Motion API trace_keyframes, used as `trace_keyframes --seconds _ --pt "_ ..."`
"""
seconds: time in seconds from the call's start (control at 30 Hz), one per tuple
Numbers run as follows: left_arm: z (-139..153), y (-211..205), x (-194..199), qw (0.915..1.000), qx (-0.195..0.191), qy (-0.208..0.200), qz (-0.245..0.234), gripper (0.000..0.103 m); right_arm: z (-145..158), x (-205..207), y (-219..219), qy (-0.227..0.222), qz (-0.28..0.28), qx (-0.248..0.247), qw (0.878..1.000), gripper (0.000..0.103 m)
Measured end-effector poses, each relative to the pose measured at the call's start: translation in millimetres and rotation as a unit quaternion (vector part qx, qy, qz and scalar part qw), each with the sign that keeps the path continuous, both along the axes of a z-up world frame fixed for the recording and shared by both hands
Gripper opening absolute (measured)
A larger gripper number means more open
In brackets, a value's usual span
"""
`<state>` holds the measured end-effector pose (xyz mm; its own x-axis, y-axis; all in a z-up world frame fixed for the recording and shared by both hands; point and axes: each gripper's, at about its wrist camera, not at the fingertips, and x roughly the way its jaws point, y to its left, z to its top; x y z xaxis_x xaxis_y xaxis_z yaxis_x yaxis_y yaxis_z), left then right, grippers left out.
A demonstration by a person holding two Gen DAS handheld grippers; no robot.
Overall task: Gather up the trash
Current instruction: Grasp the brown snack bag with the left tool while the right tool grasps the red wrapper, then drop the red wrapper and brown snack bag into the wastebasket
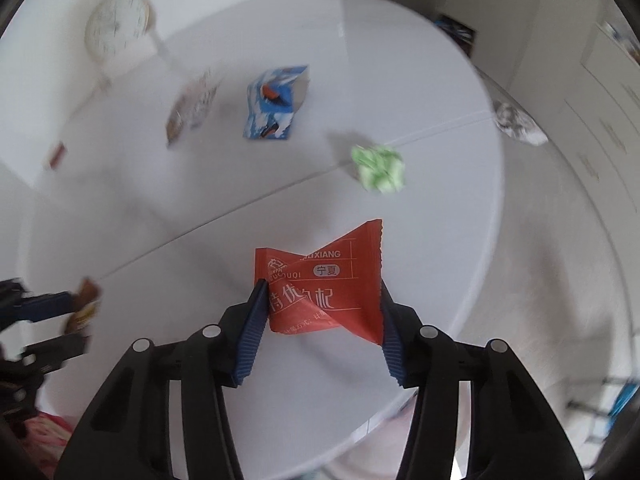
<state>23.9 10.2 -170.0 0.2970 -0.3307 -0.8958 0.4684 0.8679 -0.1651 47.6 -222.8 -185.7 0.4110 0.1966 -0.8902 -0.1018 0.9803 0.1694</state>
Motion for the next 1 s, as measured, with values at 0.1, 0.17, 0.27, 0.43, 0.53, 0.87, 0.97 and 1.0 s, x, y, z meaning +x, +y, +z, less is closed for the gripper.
trace_keyframes --seconds 0.1,0.17,0.27,0.43,0.53,0.87,0.97,1.0 --pt "6.1 -14.1 -12.8 0.9997 -0.007 -0.003 -0.024 0.037 14.0 -44.5 -19.9 -0.005 -0.035 0.011 0.999 0.053" --pt "8.5 -26.7 -22.2 0.9990 -0.015 0.001 -0.042 0.037 14.7 -70.6 -33.4 0.004 -0.054 0.004 0.999 0.054" --pt "10.1 -48.5 -36.2 0.9974 -0.020 0.005 -0.069 0.037 1.0 -99.7 -46.1 0.024 -0.075 -0.002 0.997 0.054" --pt "11.8 -87.8 -53.4 0.9939 -0.019 0.007 -0.108 0.037 -50.2 -138.2 -73.2 0.074 -0.130 -0.006 0.989 0.059" --pt "9.8 -109.6 -63.0 0.9917 -0.013 0.011 -0.127 0.037 -83.8 -148.4 -83.7 0.102 -0.151 -0.012 0.983 0.079" --pt "-8.1 -178.2 -84.6 0.9847 0.005 0.033 -0.171 0.037 -78.8 -187.0 -133.7 0.101 -0.207 -0.012 0.973 0.092" --pt "-16.9 -197.9 -87.2 0.9833 0.001 0.045 -0.176 0.037 -62.3 -196.7 -146.5 0.092 -0.213 -0.020 0.973 0.097" --pt "-20.5 -204.1 -88.4 0.9829 0.002 0.048 -0.178 0.037 -59.3 -200.9 -149.9 0.087 -0.216 -0.018 0.972 0.097"
